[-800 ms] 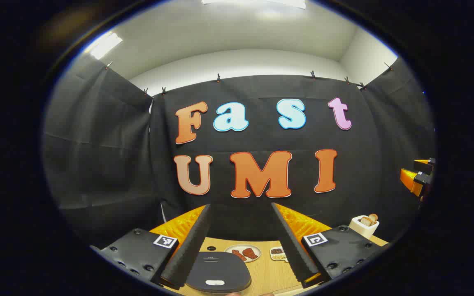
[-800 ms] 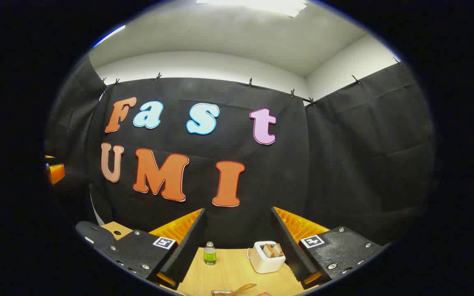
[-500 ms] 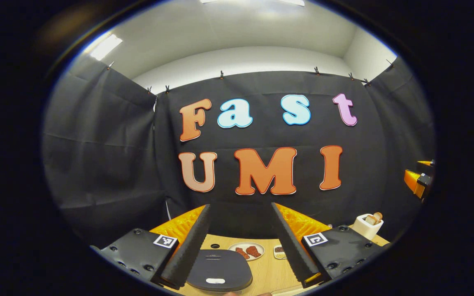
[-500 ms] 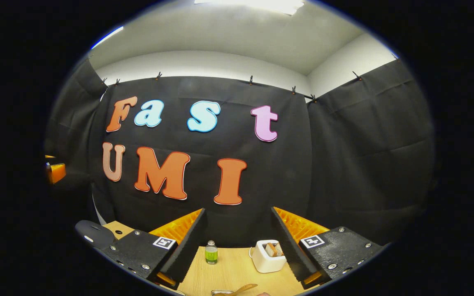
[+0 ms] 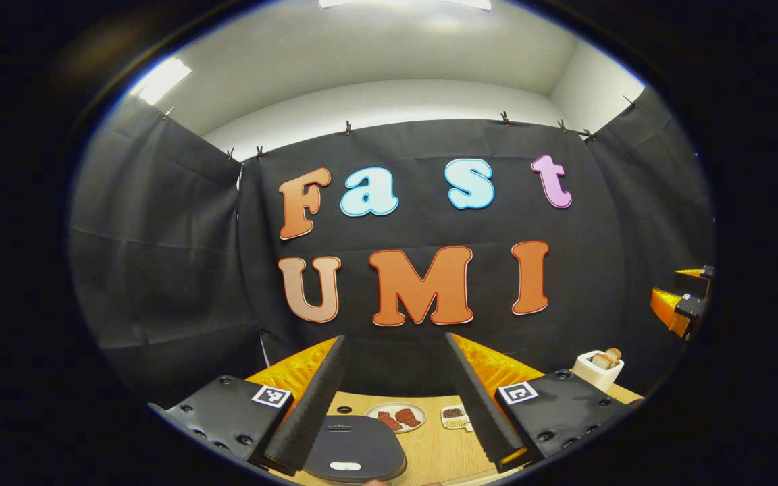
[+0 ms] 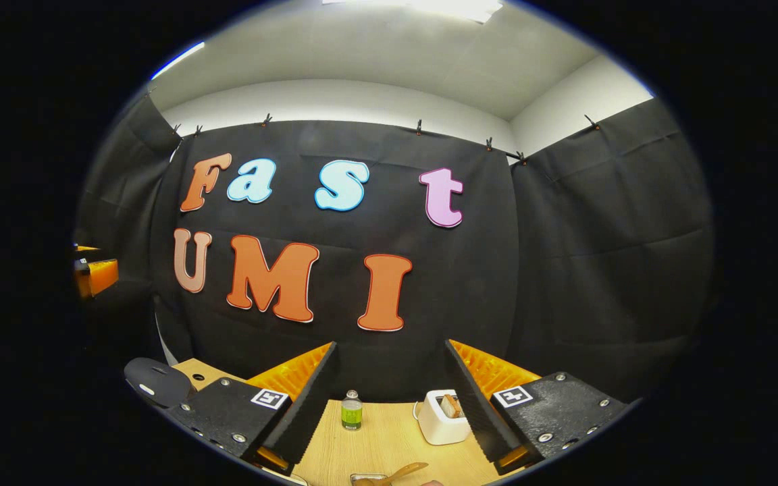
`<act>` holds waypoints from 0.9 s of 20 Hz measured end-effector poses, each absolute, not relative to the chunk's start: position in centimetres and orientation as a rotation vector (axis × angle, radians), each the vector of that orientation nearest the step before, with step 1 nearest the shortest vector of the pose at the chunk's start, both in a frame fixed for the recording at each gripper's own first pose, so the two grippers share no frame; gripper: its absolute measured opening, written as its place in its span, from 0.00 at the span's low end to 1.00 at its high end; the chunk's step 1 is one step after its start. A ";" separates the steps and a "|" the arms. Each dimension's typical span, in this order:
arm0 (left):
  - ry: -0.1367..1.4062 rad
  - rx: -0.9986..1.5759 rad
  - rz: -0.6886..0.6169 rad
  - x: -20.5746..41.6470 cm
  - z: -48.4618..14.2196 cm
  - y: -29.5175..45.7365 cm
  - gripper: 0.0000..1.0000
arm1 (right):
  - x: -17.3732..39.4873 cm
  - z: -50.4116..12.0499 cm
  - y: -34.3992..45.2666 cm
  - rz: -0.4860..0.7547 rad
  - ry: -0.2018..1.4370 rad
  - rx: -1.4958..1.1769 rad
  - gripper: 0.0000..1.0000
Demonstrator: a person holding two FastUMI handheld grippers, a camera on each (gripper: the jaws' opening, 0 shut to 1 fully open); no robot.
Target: Close the left gripper, press the button to open the rice cooker; take a wooden spoon from the chopstick holder with the right hand, scoop a spoonful of rice and pour it into the rice cooker, then put the wooden spoon back into the chopstick holder.
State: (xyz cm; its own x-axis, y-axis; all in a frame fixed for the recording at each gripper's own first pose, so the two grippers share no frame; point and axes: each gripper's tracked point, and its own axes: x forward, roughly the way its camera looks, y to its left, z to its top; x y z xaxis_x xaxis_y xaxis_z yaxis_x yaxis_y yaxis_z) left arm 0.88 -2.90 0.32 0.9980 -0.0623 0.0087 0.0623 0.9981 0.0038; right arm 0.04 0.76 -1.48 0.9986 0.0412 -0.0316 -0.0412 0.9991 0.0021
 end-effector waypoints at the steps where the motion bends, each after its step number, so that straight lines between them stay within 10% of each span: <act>1: -0.007 -0.004 -0.060 0.8 0.3 -2.7 0.87 | -0.1 -1.5 0.8 0.039 0.032 0.002 0.96; 9: -0.020 -0.012 -0.063 0.7 1.0 -1.5 0.80 | -0.8 -1.9 0.5 0.033 0.044 -0.004 0.94; 13: 0.059 -0.018 -0.053 1.8 -0.8 -1.0 0.06 | -1.3 -2.6 0.6 0.035 0.058 -0.001 0.94; 18: 0.334 -0.088 -0.045 3.8 -6.7 0.4 0.05 | -1.8 -3.6 0.2 0.033 0.081 -0.010 0.96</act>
State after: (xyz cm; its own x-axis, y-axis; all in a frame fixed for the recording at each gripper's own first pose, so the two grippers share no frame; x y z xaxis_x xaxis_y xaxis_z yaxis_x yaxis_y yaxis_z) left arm 3.79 0.37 -6.70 0.9437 -0.0590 -0.3256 0.0297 0.9951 -0.0942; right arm -1.80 0.15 -3.58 0.9962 0.0320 -0.0815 -0.0329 0.9994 -0.0089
